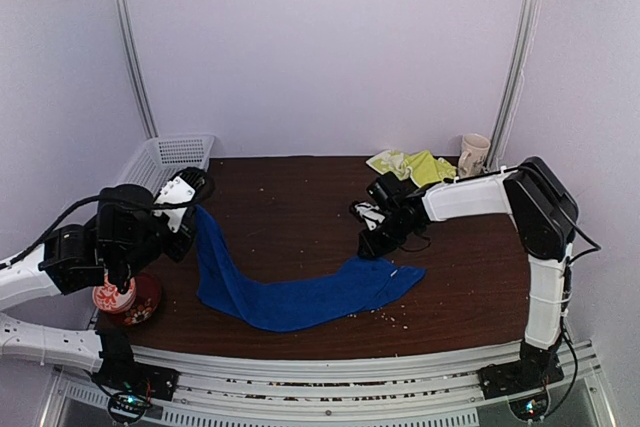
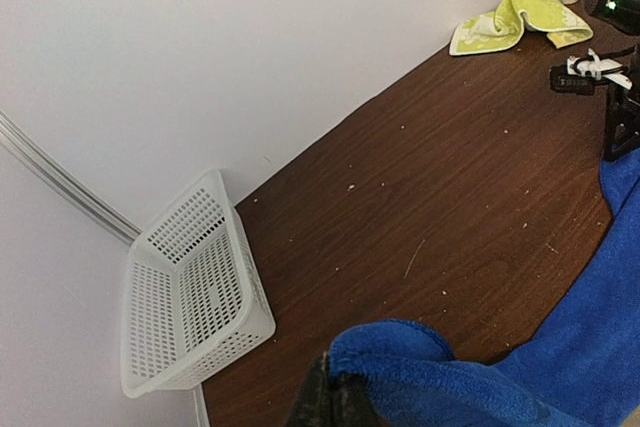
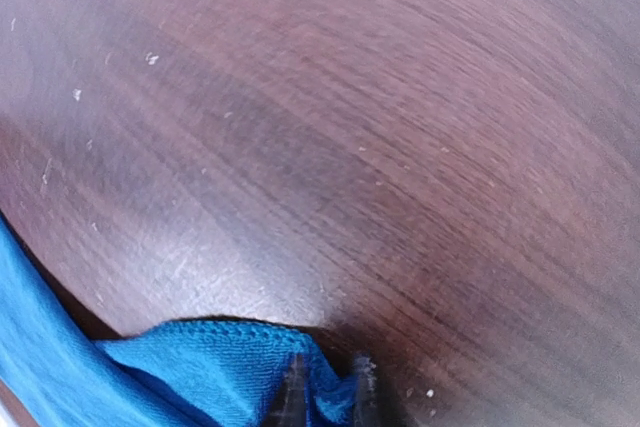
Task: Roll the towels
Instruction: Adjust the towel at the center of the board.
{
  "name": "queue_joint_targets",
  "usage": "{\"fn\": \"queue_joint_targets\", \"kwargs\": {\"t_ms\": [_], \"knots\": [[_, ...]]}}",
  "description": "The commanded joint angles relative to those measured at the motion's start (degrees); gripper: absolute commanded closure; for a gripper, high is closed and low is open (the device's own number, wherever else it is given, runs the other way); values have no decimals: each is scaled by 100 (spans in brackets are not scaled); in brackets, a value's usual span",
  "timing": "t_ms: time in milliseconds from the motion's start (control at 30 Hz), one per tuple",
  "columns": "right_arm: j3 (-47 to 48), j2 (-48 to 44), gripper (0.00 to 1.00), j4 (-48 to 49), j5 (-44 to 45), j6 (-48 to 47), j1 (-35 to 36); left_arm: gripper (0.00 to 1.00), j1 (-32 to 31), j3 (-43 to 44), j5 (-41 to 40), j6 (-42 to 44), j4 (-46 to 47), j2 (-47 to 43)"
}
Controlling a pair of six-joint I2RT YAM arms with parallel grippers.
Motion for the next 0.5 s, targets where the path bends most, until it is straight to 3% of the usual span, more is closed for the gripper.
{"fn": "queue_joint_targets", "kwargs": {"t_ms": [0, 167, 300, 467], "knots": [[50, 180, 100, -144, 468, 73, 54, 100, 36, -33, -49, 7, 326, -16], [307, -320, 100, 9, 1850, 35, 18, 100, 51, 264, -306, -1, 441, 419], [508, -1059, 100, 223, 3107, 11, -203, 100, 378, 1271, -418, -39, 196, 1093], [-200, -2500, 100, 1031, 3845, 153, -634, 100, 804, 1981, -476, 73, 173, 1490]]}}
